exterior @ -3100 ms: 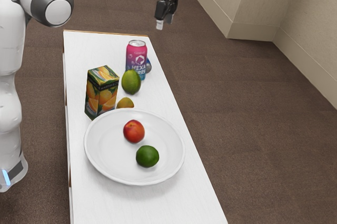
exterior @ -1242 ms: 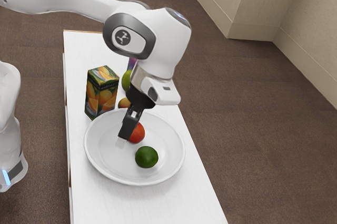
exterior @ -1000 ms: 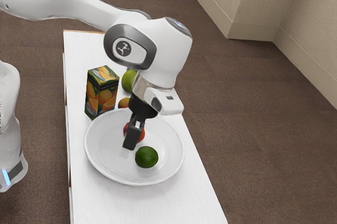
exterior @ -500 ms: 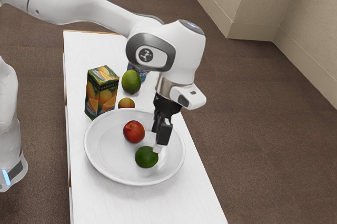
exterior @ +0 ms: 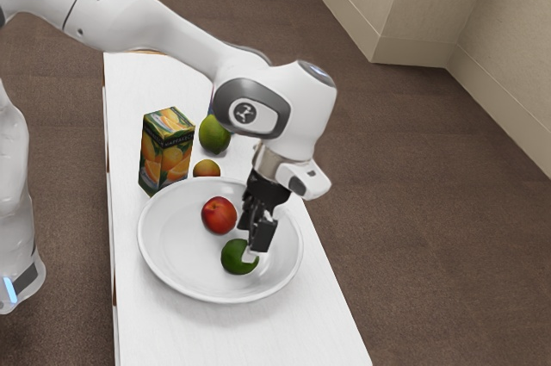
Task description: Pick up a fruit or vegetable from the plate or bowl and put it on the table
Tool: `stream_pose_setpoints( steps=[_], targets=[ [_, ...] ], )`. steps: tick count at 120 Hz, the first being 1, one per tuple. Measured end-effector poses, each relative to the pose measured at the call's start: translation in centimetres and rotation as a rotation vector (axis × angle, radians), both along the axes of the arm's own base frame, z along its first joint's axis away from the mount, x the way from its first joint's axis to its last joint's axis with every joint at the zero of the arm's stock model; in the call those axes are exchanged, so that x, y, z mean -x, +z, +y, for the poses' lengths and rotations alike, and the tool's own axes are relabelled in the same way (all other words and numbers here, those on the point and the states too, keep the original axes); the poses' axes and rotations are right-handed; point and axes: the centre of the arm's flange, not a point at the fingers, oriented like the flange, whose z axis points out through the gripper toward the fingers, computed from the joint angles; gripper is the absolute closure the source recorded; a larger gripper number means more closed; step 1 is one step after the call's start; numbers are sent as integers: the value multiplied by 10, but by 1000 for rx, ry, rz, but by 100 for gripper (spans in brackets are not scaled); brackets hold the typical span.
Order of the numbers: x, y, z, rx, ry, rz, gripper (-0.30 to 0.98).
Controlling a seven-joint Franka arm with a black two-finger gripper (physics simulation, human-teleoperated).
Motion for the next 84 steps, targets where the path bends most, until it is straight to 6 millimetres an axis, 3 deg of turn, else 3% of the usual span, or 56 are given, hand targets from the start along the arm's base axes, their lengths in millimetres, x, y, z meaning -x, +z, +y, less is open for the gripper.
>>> stream_pose_setpoints(
  steps=[84],
  targets=[
    [3,-27,-8,-1,5,45,1]
  ],
)
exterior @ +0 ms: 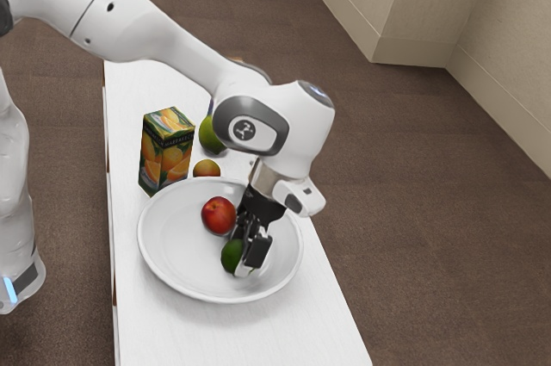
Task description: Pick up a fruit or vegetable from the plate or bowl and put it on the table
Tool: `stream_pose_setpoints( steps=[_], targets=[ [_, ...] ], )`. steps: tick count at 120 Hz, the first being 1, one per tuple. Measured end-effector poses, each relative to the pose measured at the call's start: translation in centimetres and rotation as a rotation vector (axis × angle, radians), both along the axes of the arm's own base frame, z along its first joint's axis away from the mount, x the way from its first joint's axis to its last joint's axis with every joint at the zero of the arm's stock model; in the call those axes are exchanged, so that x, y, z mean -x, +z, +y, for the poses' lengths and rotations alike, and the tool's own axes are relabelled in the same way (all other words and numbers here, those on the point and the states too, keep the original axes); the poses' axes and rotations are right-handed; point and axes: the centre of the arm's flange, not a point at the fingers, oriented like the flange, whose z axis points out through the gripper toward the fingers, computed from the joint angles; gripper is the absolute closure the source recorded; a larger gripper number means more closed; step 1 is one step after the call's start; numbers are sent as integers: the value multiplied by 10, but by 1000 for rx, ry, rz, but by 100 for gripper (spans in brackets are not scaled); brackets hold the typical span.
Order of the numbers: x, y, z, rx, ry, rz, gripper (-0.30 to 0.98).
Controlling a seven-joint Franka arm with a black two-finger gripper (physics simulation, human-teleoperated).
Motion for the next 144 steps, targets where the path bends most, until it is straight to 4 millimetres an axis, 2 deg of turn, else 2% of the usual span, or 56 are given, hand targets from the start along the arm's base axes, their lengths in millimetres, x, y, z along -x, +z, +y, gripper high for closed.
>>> stream_pose_setpoints(
  steps=[20,53,84,95,109,117,128,137,144],
  targets=[
    [1,-5,1,-2,5,4,8],
    [0,-5,2,-11,4,-6,28],
    [0,1,0,-38,-15,-39,32],
    [17,22,-25,-43,-67,-91,33],
    [60,87,-74,6,-155,-197,33],
    [88,110,-98,35,-209,-217,33],
    [119,116,-125,58,-274,-199,33],
    [139,110,-145,59,-320,-173,33],
    [146,102,-155,56,-340,-153,33]
  ],
)
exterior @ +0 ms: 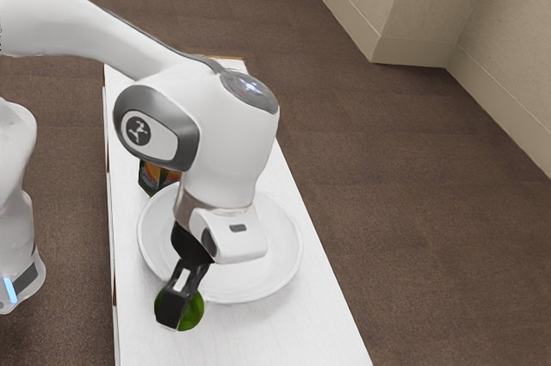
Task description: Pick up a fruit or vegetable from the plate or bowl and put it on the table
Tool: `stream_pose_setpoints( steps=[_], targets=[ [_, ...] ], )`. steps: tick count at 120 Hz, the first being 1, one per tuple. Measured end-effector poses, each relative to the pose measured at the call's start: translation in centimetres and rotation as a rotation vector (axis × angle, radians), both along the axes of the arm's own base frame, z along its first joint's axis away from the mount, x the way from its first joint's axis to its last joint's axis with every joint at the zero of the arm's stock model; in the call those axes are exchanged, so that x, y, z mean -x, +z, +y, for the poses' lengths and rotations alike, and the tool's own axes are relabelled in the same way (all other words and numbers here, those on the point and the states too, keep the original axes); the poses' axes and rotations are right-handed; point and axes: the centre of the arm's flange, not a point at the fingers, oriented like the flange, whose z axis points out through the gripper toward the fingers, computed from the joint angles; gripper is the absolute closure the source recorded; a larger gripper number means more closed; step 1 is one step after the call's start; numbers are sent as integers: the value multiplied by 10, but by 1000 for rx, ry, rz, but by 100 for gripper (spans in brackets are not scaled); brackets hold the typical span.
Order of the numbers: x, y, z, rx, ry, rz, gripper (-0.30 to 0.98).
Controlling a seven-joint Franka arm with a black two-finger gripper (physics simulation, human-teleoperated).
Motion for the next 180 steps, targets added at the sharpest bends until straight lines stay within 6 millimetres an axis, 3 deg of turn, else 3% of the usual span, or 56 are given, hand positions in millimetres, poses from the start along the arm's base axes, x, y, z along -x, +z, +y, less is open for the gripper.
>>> stream_pose_setpoints(
  steps=[23,41,49,124,142,158,168,180],
  targets=[
    [-3,-18,-9,-5,-9,43,33],
    [-43,-32,-3,-1,28,59,33],
    [-52,-34,-3,2,32,45,33],
    [-89,-56,-4,30,59,10,33],
    [-93,-61,-6,40,62,15,14],
    [-96,-65,-5,45,67,19,5],
    [-108,-50,13,43,105,-27,3],
    [-143,-20,74,26,237,-114,2]
  ],
)
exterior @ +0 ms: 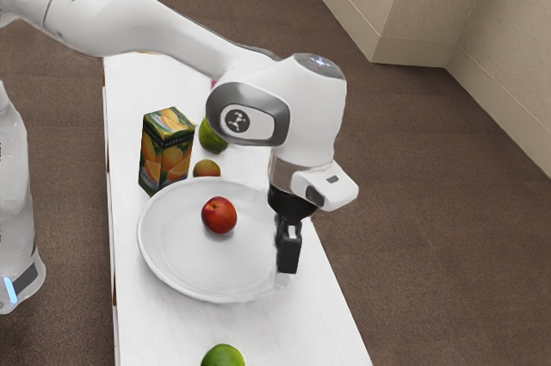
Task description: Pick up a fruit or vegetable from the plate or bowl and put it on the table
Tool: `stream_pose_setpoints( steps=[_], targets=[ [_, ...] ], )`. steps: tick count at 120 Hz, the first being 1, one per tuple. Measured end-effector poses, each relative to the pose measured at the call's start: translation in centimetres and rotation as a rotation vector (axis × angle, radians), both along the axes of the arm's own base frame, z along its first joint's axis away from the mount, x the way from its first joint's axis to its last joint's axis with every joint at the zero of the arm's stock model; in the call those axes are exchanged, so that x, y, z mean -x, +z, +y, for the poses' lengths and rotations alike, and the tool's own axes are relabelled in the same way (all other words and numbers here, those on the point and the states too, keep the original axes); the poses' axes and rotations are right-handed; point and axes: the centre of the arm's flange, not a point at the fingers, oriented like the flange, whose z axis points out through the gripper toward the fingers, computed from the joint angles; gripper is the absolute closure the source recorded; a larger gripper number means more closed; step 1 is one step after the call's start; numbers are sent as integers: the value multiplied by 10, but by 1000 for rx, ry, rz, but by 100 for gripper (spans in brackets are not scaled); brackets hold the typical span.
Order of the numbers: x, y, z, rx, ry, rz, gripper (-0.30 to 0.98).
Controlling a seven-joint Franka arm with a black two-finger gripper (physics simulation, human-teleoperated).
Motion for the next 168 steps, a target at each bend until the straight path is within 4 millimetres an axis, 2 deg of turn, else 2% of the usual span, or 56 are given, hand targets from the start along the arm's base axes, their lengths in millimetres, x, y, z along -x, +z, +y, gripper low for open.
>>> stream_pose_setpoints(
  steps=[17,26,39,48,69,91,118,124,138,151,163,168],
  targets=[
    [-38,3,71,-17,138,-6,1],
    [-51,1,112,-27,202,18,0],
    [-57,-4,149,-45,241,71,0],
    [-56,-8,163,-58,246,109,0],
    [-47,-13,171,-99,210,175,0],
    [-36,-24,188,-145,202,251,0],
    [-17,-30,187,-173,181,310,0],
    [-11,-21,184,-176,180,299,0],
    [8,19,192,-131,209,250,0],
    [35,50,175,-103,189,208,0],
    [48,58,166,-73,173,221,0],
    [53,58,156,-63,147,231,0]
  ],
)
